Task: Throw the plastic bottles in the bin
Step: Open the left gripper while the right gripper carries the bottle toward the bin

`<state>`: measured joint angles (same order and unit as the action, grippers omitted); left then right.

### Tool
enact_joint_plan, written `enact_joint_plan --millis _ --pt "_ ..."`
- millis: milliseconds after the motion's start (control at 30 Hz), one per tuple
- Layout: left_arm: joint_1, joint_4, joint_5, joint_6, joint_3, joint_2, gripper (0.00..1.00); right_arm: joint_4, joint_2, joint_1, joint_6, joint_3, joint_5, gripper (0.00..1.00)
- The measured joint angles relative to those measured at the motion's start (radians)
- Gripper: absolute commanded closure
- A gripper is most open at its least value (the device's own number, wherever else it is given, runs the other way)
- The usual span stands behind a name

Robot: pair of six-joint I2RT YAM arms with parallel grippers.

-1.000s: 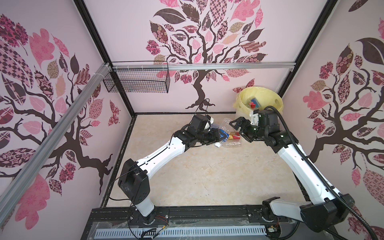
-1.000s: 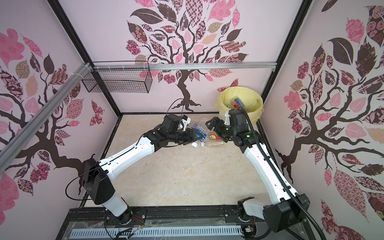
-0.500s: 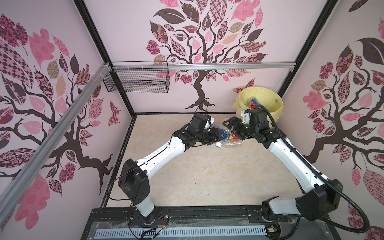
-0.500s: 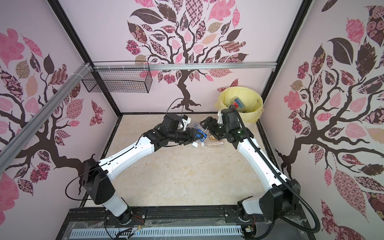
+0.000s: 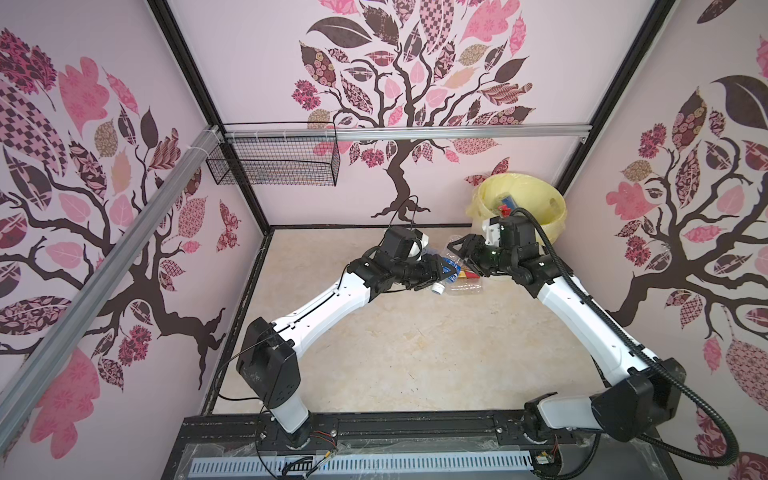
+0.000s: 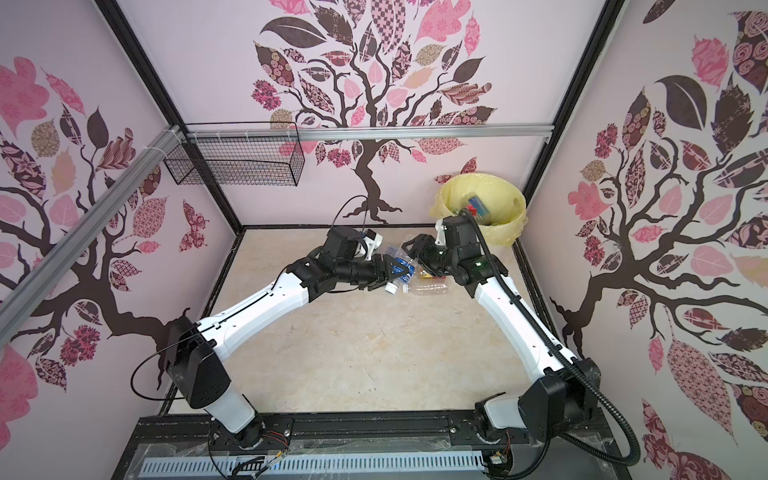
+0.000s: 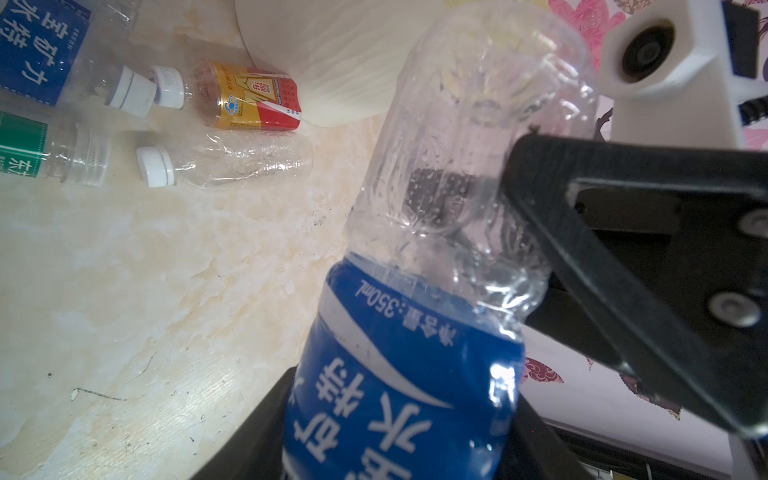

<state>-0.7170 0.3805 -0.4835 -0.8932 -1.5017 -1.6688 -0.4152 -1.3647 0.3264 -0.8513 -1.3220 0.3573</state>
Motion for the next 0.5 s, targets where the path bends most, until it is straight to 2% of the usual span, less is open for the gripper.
enact_joint_plan --millis 300,500 --pt "-0.002 0.02 0.011 0.016 0.0 0.018 0.21 0.0 -0.001 0.003 0.008 -0.004 -0.008 0.48" --pt "-0.002 0.063 0.031 0.054 0.0 0.065 0.11 -0.05 -0.039 0.005 0.06 -0.101 -0.051 0.49"
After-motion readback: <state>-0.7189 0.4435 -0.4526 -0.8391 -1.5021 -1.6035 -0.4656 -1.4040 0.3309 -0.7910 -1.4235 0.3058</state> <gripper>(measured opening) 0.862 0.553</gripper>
